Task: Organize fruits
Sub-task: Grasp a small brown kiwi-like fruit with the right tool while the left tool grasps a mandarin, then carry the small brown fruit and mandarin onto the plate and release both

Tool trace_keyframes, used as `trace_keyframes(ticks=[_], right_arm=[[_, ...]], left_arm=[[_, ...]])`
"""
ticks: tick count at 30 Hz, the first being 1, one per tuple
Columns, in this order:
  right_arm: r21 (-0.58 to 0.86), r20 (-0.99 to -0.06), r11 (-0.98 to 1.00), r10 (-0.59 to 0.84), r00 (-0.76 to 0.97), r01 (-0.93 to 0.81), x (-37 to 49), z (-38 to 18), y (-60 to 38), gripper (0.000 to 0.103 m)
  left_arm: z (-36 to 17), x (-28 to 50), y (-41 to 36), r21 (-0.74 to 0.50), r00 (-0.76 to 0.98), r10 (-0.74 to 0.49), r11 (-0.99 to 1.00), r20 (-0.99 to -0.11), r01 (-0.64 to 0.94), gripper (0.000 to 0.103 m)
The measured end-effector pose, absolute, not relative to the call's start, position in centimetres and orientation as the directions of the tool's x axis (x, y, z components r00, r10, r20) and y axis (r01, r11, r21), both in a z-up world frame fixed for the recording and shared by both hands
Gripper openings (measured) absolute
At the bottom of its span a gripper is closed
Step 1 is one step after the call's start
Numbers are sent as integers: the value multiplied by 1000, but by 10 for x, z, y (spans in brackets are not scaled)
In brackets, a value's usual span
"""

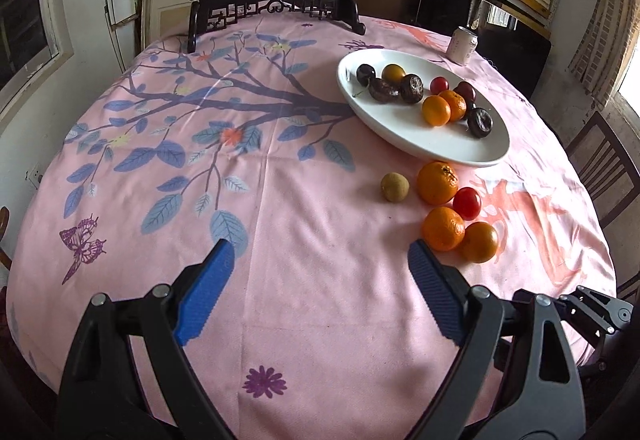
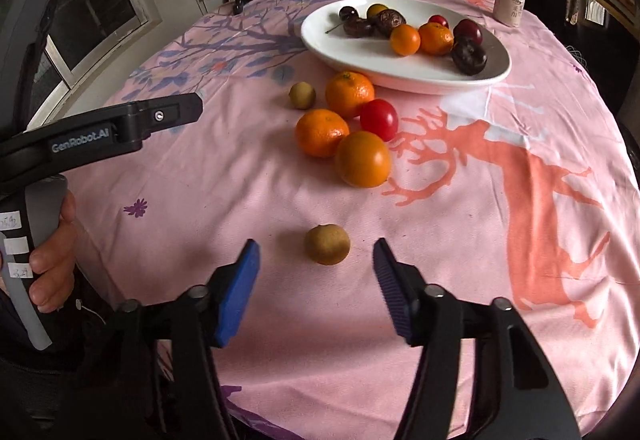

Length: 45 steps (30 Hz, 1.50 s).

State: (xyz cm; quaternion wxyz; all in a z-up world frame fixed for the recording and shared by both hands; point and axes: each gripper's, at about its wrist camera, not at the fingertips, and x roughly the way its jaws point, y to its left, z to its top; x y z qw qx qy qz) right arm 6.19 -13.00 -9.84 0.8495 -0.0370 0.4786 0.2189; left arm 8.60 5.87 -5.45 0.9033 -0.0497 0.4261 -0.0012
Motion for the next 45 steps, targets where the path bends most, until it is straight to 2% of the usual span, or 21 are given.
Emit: trace_keyframes(ticks=[2, 4, 9, 13, 19, 21, 22, 24, 25, 26, 38, 45], right_arm=[[145, -843, 902, 328, 427, -406, 68, -109, -127, 35], [112, -835, 912, 301, 460, -394, 69, -111, -126, 26], [109, -821, 942, 266, 505, -319, 70, -102, -151, 26], [169, -815, 950, 285, 505, -264, 71, -102, -182, 26], [237, -799, 938, 337, 499, -255, 70, -103, -202, 26], [255, -794, 935, 349, 498, -249, 72, -103, -207, 26], [262, -792, 934, 352, 498, -243, 73, -104, -210, 26], [274, -790, 932, 358, 497, -236, 76, -105, -214, 26], [278, -790, 931, 361, 496, -235, 76, -106, -215, 26], [281, -789, 931, 363, 495, -235, 77, -106, -216, 26], [263, -784, 933, 355, 510, -245, 76, -100, -209, 26], [195, -780, 945, 311, 543, -262, 87, -83, -196, 26]], left_arm=[[-57, 86, 55, -92, 632, -52, 995, -773, -31, 90], [-62, 88, 47, -97, 619, -69, 995, -782, -13, 90], [-72, 93, 16, -53, 605, -80, 997, -792, 62, 90], [-87, 105, -9, 59, 590, -3, 995, -808, 86, 90], [-104, 129, -36, 74, 541, -9, 988, -841, 132, 88], [-106, 137, -41, 28, 515, -57, 987, -855, 155, 76], [-105, 140, -43, 19, 519, -63, 988, -853, 152, 75], [-104, 143, -48, 21, 525, -68, 987, -848, 162, 60], [-104, 144, -49, 20, 531, -70, 986, -845, 163, 52], [-102, 143, -51, 13, 536, -79, 986, -840, 166, 38], [-78, 112, -36, -101, 553, -179, 980, -814, 169, 37], [-53, 107, -14, -133, 594, -199, 979, -780, 154, 37]])
